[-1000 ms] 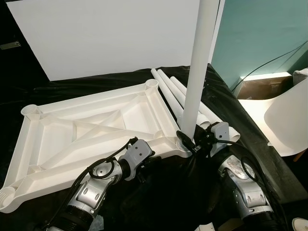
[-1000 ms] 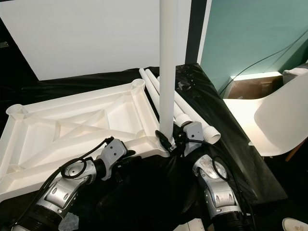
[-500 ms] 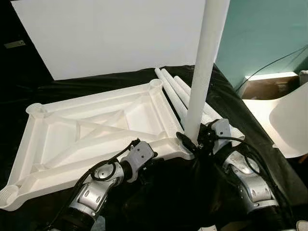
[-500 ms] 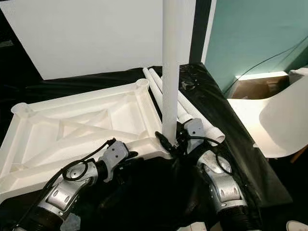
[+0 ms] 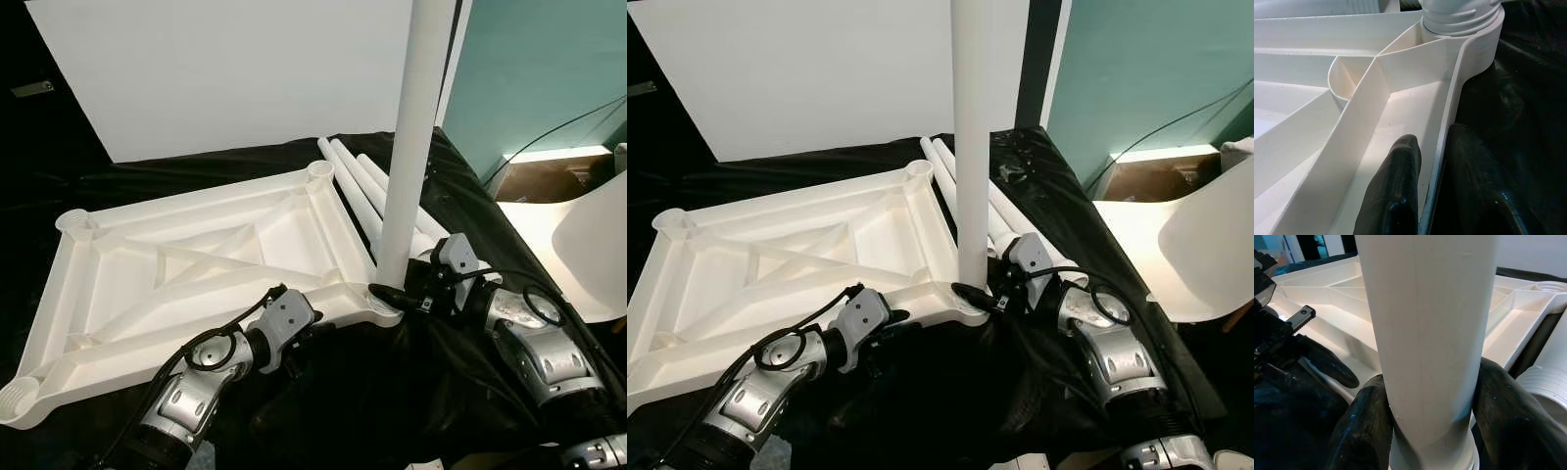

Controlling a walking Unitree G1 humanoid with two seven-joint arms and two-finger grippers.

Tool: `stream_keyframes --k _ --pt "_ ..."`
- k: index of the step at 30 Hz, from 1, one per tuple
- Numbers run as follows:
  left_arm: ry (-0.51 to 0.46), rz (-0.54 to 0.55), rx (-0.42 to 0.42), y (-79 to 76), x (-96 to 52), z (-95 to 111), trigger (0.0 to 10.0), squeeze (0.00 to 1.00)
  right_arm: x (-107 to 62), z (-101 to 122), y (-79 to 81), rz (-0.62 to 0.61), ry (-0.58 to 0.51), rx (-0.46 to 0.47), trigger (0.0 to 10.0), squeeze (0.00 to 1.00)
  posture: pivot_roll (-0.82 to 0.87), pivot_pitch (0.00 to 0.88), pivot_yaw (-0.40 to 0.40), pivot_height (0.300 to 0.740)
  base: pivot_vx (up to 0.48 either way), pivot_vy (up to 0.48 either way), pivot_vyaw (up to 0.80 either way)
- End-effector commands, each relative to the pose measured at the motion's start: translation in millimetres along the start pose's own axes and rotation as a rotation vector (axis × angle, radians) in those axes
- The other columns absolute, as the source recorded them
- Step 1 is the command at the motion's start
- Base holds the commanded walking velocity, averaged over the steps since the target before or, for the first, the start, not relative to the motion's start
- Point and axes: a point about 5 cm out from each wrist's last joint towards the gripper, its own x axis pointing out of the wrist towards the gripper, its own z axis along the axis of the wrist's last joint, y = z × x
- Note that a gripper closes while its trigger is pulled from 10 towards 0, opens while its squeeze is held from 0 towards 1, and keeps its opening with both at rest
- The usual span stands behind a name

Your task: Building children table

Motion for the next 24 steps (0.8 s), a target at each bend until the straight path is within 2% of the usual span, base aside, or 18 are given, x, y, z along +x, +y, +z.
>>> stream_keyframes --k 1,6,7,8,10,11,12,13,14,15,16,20,21,22,23,24 --pt "0.093 -0.128 -0.059 -21.1 4.5 -23.2 10.0 0.00 0.3 -3.4 2.1 0.037 0.030 0.000 0.0 0.00 -0.01 0.000 0.031 0.740 0.000 0.000 0.00" --pt "0.097 -0.122 -0.059 -20.6 2.5 -23.8 10.0 0.00 3.4 -10.4 11.2 0.006 0.033 0.047 0.0 0.00 0.00 0.000 0.032 0.740 0.000 0.000 0.00" --pt "0.098 -0.121 -0.059 -20.5 2.0 -23.9 10.0 0.00 7.7 -12.1 15.2 -0.077 0.009 0.072 0.0 0.00 0.00 0.000 0.032 0.740 0.000 0.000 0.00" --pt "0.098 -0.121 -0.059 -20.5 2.0 -23.9 10.0 0.00 7.7 -12.1 15.2 -0.077 0.009 0.072 0.0 0.00 0.00 0.000 0.032 0.740 0.000 0.000 0.00" --pt "0.099 -0.119 -0.058 -20.2 1.4 -23.8 10.0 0.00 13.5 -14.3 21.7 -0.250 -0.032 0.126 0.0 0.00 0.00 0.000 0.032 0.740 0.000 0.000 0.00" --pt "0.099 -0.119 -0.058 -20.2 1.4 -23.8 10.0 0.00 13.5 -14.3 21.7 -0.250 -0.032 0.126 0.0 0.00 0.00 0.000 0.032 0.740 0.000 0.000 0.00" --pt "0.100 -0.119 -0.057 -20.1 1.3 -23.8 10.0 0.00 14.4 -14.7 24.2 -0.310 -0.047 0.142 0.0 0.00 0.00 0.000 0.032 0.740 0.000 0.000 0.00" --pt "0.100 -0.119 -0.057 -20.1 1.3 -23.8 10.0 0.00 14.4 -14.7 24.2 -0.310 -0.047 0.142 0.0 0.00 0.00 0.000 0.032 0.740 0.000 0.000 0.00" --pt "0.100 -0.120 -0.057 -20.0 1.0 -23.7 10.0 0.00 13.1 -15.8 27.2 -0.399 -0.062 0.156 0.0 0.00 0.00 0.000 0.038 0.740 0.000 0.000 0.00" --pt "0.100 -0.120 -0.057 -20.0 1.0 -23.7 10.0 0.00 13.1 -15.8 27.2 -0.399 -0.062 0.156 0.0 0.00 0.00 0.000 0.038 0.740 0.000 0.000 0.00" --pt "0.102 -0.122 -0.056 -20.0 0.5 -23.6 10.0 0.00 8.8 -17.5 28.8 -0.536 -0.079 0.174 0.0 0.00 0.00 0.000 0.038 0.740 0.000 0.000 0.00" --pt "0.105 -0.127 -0.054 -20.0 0.5 -23.9 10.0 0.00 5.2 -19.1 23.0 -0.632 -0.072 0.169 0.0 0.00 -0.01 0.000 0.043 0.740 0.000 0.000 0.00" --pt "0.106 -0.130 -0.053 -19.9 0.6 -23.9 10.0 0.00 5.5 -18.9 21.3 -0.647 -0.064 0.161 0.7 0.00 -0.01 0.000 0.044 0.740 0.000 0.000 0.00" --pt "0.106 -0.131 -0.052 -19.4 1.0 -23.7 10.0 0.00 7.3 -17.6 20.4 -0.639 -0.061 0.151 8.5 0.00 -0.01 0.000 0.046 0.740 0.000 0.000 0.00" --pt "0.106 -0.133 -0.050 -19.0 1.3 -23.4 10.0 0.00 9.5 -16.0 20.7 -0.621 -0.059 0.139 10.0 0.00 -0.01 0.000 0.046 0.740 0.000 0.000 0.00" --pt "0.106 -0.133 -0.050 -18.6 1.5 -23.2 10.0 0.00 10.9 -14.9 21.1 -0.610 -0.058 0.131 10.0 0.00 -0.01 0.000 0.046 0.740 0.000 0.000 0.00"
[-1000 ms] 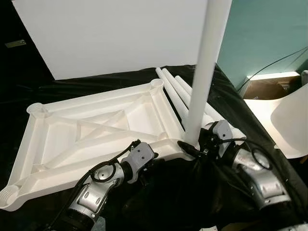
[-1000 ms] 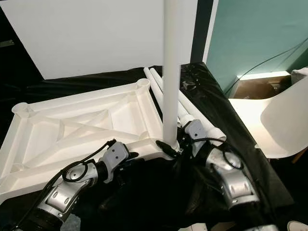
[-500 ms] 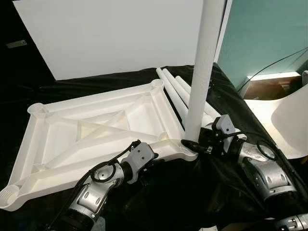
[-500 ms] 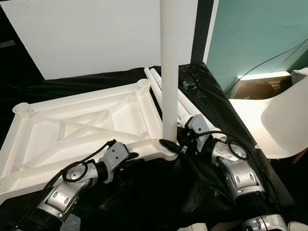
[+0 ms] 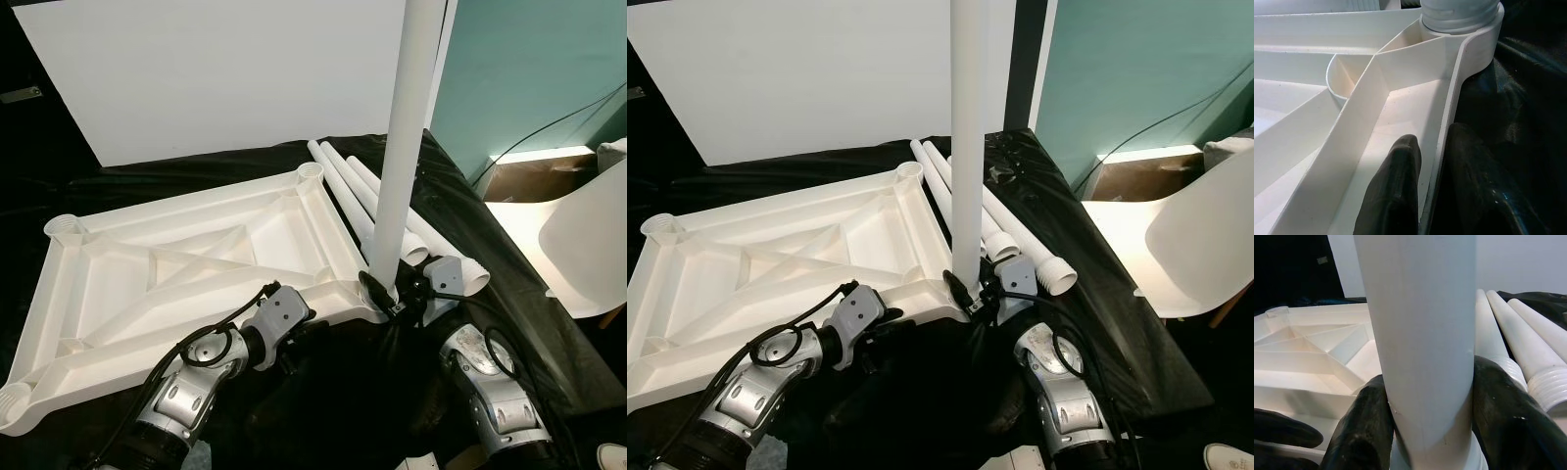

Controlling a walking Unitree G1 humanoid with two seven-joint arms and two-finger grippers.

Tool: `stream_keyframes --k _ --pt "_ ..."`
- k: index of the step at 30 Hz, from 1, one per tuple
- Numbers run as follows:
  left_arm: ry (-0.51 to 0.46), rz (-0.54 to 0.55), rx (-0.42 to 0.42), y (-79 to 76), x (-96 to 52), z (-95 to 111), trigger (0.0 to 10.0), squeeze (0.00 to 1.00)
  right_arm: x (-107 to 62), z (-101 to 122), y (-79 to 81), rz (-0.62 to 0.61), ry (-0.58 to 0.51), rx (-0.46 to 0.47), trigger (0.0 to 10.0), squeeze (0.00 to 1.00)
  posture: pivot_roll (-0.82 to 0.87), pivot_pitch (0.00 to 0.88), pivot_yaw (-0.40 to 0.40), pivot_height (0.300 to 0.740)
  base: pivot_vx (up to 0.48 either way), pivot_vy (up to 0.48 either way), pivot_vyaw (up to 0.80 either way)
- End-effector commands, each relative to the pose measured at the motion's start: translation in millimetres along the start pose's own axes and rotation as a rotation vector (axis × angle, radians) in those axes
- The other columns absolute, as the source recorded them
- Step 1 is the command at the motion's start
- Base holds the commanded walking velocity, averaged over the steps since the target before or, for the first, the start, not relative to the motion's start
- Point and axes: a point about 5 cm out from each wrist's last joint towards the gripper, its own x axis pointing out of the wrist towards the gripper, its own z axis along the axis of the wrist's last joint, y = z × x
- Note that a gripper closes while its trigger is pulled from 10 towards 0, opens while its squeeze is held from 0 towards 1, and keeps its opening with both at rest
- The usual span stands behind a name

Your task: Building children table

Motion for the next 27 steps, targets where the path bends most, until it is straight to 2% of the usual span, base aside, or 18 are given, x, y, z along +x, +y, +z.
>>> stream_keyframes --k 1,2,7,8,9,10,15,19,20,21,23,27 --pt "0.081 -0.154 -0.025 -23.6 5.7 -18.4 10.0 0.00 1.1 -2.5 -16.4 -0.068 0.042 -0.030 10.0 0.51 -0.01 0.000 0.046 0.740 0.000 0.000 0.00" --pt "0.080 -0.155 -0.025 -23.5 5.9 -18.2 10.0 0.00 1.5 -1.5 -15.7 -0.049 0.038 -0.039 10.0 1.00 -0.01 0.000 0.046 0.740 0.000 0.000 0.00" --pt "0.082 -0.156 -0.023 -23.2 6.2 -18.3 10.0 0.00 4.2 1.8 -16.0 0.065 0.033 -0.077 10.0 1.00 -0.02 0.000 0.047 0.740 0.000 0.000 0.00" --pt "0.083 -0.157 -0.023 -23.1 6.3 -18.4 10.0 0.00 5.9 4.2 -18.6 0.135 0.033 -0.110 10.0 0.00 -0.02 0.000 0.045 0.740 0.000 0.000 0.00" --pt "0.083 -0.157 -0.022 -23.0 6.4 -18.6 10.0 0.00 7.5 6.7 -22.0 0.199 0.036 -0.135 10.0 0.00 -0.01 0.000 0.045 0.740 0.000 0.000 0.00" --pt "0.083 -0.157 -0.022 -23.0 6.4 -18.6 10.0 0.00 7.5 6.7 -22.0 0.199 0.036 -0.135 10.0 0.00 -0.01 0.000 0.045 0.740 0.000 0.000 0.00" --pt "0.084 -0.155 -0.024 -23.4 6.7 -19.6 10.0 0.00 10.6 15.8 -37.5 0.447 0.090 -0.232 10.0 0.00 -0.01 0.000 0.039 0.740 0.000 0.000 0.00" --pt "0.085 -0.155 -0.023 -23.3 6.7 -19.7 10.0 0.00 10.7 16.0 -39.2 0.474 0.103 -0.243 10.0 0.00 -0.01 0.000 0.039 0.740 0.000 0.000 0.00" --pt "0.084 -0.151 -0.023 -23.0 6.6 -19.6 10.0 0.00 10.0 15.2 -41.4 0.510 0.126 -0.260 8.7 0.00 0.00 0.000 0.034 0.740 0.000 0.000 0.00" --pt "0.084 -0.151 -0.023 -23.0 6.6 -19.6 10.0 0.00 10.0 15.2 -41.4 0.510 0.126 -0.260 8.7 0.00 0.00 0.000 0.034 0.740 0.000 0.000 0.00" --pt "0.082 -0.147 -0.025 -23.0 6.0 -19.7 10.0 0.00 9.2 14.7 -45.0 0.552 0.150 -0.270 0.0 0.00 0.00 0.000 0.034 0.740 0.000 0.000 0.00" --pt "0.084 -0.146 -0.029 -23.9 5.0 -21.0 10.0 0.00 8.3 13.2 -47.6 0.588 0.172 -0.269 0.0 0.00 0.00 0.000 0.036 0.740 0.000 0.000 0.00"
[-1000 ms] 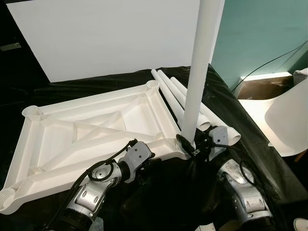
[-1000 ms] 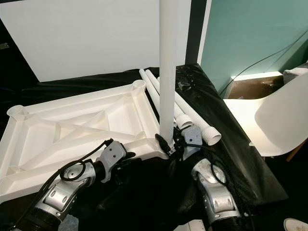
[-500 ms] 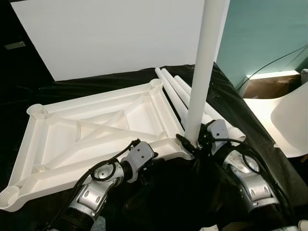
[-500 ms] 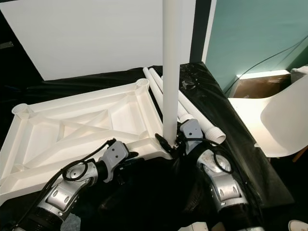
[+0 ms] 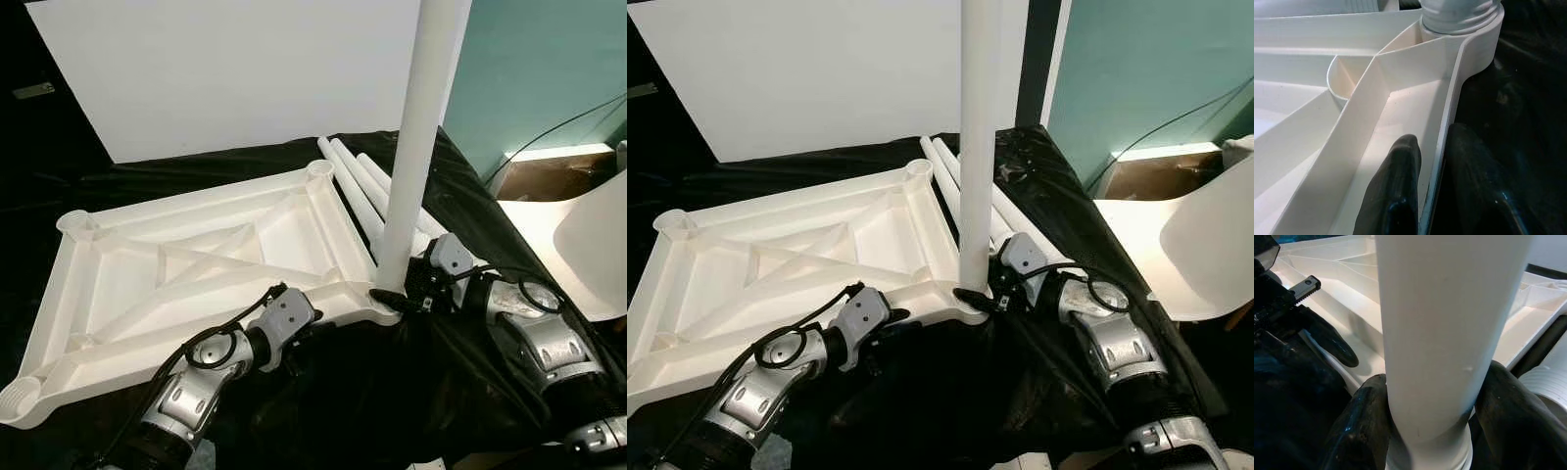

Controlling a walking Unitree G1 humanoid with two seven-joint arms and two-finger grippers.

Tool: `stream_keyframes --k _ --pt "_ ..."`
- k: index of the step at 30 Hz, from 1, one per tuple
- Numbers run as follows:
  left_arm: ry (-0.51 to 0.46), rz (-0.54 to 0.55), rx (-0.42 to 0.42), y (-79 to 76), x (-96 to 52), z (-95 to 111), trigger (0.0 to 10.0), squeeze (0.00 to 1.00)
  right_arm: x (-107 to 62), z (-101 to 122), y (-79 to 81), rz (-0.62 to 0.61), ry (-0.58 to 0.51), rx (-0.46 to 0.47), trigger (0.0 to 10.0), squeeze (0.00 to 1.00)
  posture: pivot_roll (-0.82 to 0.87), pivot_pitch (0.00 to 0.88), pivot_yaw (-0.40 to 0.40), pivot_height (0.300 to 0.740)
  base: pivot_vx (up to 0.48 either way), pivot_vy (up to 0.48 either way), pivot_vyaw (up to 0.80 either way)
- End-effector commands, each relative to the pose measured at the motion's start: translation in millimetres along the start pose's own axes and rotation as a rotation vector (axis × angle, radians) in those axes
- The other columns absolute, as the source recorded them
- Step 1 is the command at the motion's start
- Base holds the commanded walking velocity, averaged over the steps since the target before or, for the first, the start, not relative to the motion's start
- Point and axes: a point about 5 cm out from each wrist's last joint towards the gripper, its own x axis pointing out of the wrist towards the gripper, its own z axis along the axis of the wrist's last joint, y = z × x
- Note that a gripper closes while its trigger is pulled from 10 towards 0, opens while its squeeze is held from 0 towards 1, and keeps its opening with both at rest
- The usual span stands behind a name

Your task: Building children table

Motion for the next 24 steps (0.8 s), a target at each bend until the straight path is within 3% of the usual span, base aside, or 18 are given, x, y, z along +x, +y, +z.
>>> stream_keyframes --k 1,8,9,11,12,13,15,18,20,24 --pt "0.101 -0.125 -0.054 -20.0 1.5 -24.6 10.0 0.00 -2.6 -0.6 -3.0 0.021 0.029 -0.024 0.0 0.00 0.00 0.000 0.036 0.740 0.000 0.000 0.00" --pt "0.099 -0.122 -0.056 -19.5 0.8 -24.6 10.0 0.00 -4.1 -5.6 2.1 0.033 0.030 0.022 0.0 0.00 0.00 0.000 0.044 0.740 0.000 0.000 0.00" --pt "0.103 -0.125 -0.057 -20.6 0.9 -25.9 10.0 0.00 -2.3 -6.0 2.7 -0.009 0.008 0.057 0.0 0.00 0.00 0.000 0.044 0.740 0.000 0.000 0.00" --pt "0.107 -0.129 -0.056 -21.2 1.3 -26.6 10.0 0.00 8.9 -3.1 -2.0 -0.320 -0.090 0.163 0.0 0.00 0.00 0.000 0.043 0.740 0.000 0.000 0.00" --pt "0.107 -0.129 -0.056 -21.2 1.3 -26.6 10.0 0.00 8.9 -3.1 -2.0 -0.320 -0.090 0.163 0.0 0.00 0.00 0.000 0.043 0.740 0.000 0.000 0.00" --pt "0.107 -0.128 -0.055 -21.1 1.4 -26.3 10.0 0.00 11.0 -2.4 -2.5 -0.409 -0.115 0.193 0.0 0.00 0.00 0.000 0.043 0.740 0.000 0.000 0.00" --pt "0.107 -0.128 -0.055 -21.1 1.4 -26.3 10.0 0.00 11.0 -2.4 -2.5 -0.409 -0.115 0.193 0.0 0.00 0.00 0.000 0.043 0.740 0.000 0.000 0.00" --pt "0.107 -0.132 -0.064 -23.7 -0.8 -27.1 10.0 0.00 18.3 -9.9 25.3 -0.603 -0.135 0.229 0.0 0.00 0.00 0.000 0.045 0.740 0.000 0.000 0.00" --pt "0.111 -0.130 -0.065 -23.5 -1.4 -27.9 10.0 0.00 20.0 -9.1 29.4 -0.698 -0.139 0.215 0.0 0.00 0.00 0.000 0.047 0.740 0.000 0.000 0.00" --pt "0.111 -0.128 -0.065 -22.7 -1.4 -27.8 10.0 0.00 20.6 -9.0 27.6 -0.723 -0.135 0.200 0.0 0.00 0.00 0.000 0.049 0.740 0.000 0.000 0.00"
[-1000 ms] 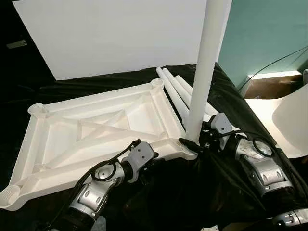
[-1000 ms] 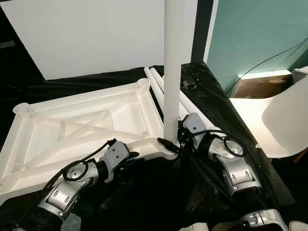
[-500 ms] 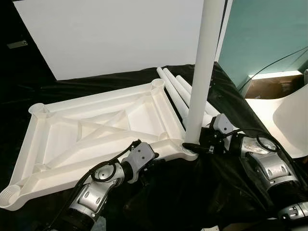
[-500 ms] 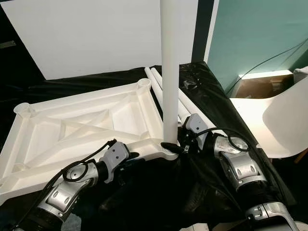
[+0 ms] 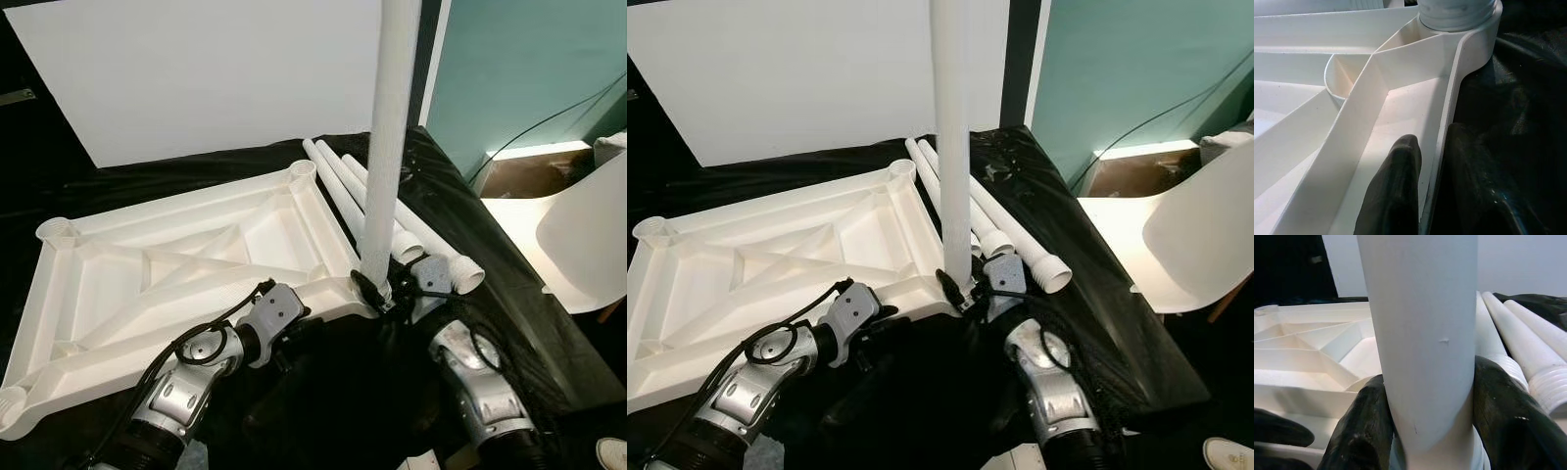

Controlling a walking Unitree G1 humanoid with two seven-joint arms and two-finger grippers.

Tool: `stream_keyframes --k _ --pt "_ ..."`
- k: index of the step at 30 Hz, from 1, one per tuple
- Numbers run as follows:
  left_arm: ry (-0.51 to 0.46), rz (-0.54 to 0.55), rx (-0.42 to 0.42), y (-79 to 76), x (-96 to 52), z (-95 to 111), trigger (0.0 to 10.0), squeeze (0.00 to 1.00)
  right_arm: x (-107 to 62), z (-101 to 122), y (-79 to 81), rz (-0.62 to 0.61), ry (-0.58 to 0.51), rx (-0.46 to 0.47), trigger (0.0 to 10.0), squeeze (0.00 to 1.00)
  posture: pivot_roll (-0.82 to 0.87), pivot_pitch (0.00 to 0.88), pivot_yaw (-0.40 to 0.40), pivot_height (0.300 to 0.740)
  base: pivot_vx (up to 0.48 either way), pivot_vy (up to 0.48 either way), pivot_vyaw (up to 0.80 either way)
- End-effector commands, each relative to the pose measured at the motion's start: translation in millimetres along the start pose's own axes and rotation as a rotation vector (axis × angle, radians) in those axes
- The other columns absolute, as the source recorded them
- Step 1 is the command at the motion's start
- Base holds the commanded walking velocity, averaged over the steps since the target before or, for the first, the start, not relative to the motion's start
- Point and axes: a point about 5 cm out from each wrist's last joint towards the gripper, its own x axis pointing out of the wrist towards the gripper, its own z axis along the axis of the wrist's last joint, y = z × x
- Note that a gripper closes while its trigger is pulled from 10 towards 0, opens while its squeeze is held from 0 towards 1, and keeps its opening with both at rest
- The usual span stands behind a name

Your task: Building children table

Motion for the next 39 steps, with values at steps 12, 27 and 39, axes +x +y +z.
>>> stream_keyframes --k 12,27,39 --pt "0.071 -0.163 -0.032 -25.7 12.9 -16.3 10.0 0.00 17.3 21.5 -52.7 0.123 0.010 -0.091 10.0 0.00 -0.03 0.000 0.046 0.740 0.000 0.000 0.00" --pt "0.070 -0.156 -0.033 -25.2 11.6 -16.4 10.0 0.00 0.4 16.6 -67.6 0.558 0.214 -0.178 0.0 0.00 -0.01 0.000 0.037 0.740 0.000 0.000 0.00" --pt "0.076 -0.162 -0.028 -26.8 9.0 -17.1 10.0 0.00 -4.5 3.3 -41.1 0.545 0.208 -0.094 0.0 0.00 -0.01 0.000 0.050 0.740 0.000 0.000 0.00"
